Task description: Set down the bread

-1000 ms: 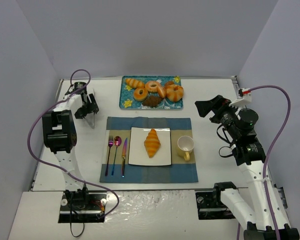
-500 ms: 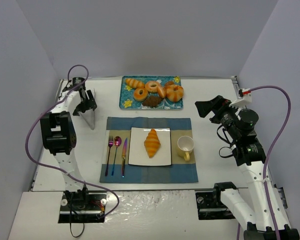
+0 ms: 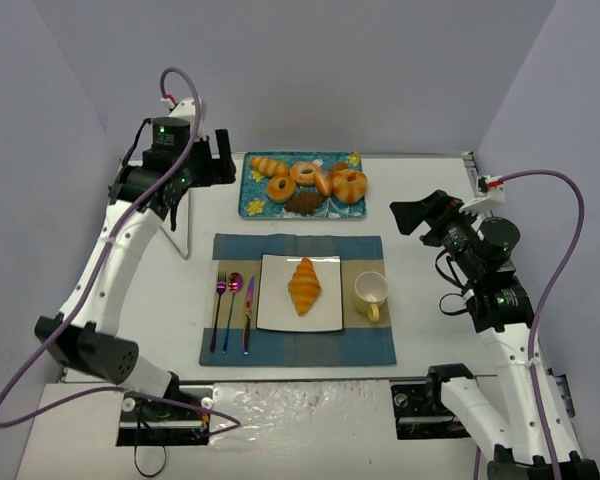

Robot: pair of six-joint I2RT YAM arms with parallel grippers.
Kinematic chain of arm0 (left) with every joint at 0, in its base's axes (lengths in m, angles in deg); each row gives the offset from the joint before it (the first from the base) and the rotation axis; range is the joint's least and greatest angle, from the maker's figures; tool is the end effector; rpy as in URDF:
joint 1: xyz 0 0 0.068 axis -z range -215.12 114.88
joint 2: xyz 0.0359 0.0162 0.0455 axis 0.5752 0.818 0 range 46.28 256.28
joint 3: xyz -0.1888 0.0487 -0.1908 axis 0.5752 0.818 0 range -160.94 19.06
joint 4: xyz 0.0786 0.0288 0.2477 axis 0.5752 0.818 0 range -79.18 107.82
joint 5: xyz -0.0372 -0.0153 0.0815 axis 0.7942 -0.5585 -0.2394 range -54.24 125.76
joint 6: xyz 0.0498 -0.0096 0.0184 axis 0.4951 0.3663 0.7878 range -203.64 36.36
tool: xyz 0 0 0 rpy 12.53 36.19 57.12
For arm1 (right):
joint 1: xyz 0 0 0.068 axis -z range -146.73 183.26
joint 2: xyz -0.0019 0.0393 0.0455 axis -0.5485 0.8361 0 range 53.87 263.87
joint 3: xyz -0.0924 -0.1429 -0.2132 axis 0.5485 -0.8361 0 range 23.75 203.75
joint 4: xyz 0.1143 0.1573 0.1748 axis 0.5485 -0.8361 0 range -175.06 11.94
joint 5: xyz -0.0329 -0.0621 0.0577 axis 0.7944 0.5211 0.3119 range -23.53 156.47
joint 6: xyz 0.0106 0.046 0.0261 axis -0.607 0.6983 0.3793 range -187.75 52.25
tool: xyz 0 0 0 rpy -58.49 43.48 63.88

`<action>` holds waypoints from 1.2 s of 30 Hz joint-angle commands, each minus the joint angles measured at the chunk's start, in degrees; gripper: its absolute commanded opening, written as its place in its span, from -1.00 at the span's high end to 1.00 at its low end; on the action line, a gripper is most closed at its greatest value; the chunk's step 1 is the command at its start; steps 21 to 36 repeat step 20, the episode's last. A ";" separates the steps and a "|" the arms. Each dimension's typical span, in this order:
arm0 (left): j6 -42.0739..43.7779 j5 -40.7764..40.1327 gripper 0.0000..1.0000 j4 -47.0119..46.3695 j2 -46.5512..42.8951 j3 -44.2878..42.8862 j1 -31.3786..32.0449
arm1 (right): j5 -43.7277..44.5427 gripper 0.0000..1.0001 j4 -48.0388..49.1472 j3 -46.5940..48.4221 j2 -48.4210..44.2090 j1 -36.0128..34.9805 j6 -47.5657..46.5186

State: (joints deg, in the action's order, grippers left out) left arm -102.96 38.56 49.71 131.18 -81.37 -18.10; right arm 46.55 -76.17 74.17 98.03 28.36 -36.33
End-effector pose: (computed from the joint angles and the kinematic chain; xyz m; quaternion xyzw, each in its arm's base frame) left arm 0.3028 -0.0945 0.4564 -0.0034 0.8355 -0.1906 0.5153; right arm 0.1723 0.0271 0.3989 0.0207 0.6580 0.3397 0.6718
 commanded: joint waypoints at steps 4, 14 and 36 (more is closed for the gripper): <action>6.98 10.87 -0.63 -14.01 -11.42 12.01 5.53 | 0.33 -1.00 2.74 6.51 -1.64 0.07 -1.50; 6.21 16.53 -0.64 -19.98 -16.32 18.75 6.18 | 0.15 -1.00 2.07 7.58 -1.45 0.07 -1.54; 6.35 16.06 -0.65 -20.19 -17.05 20.39 6.27 | -1.12 -0.96 2.03 8.14 -0.15 0.07 -2.32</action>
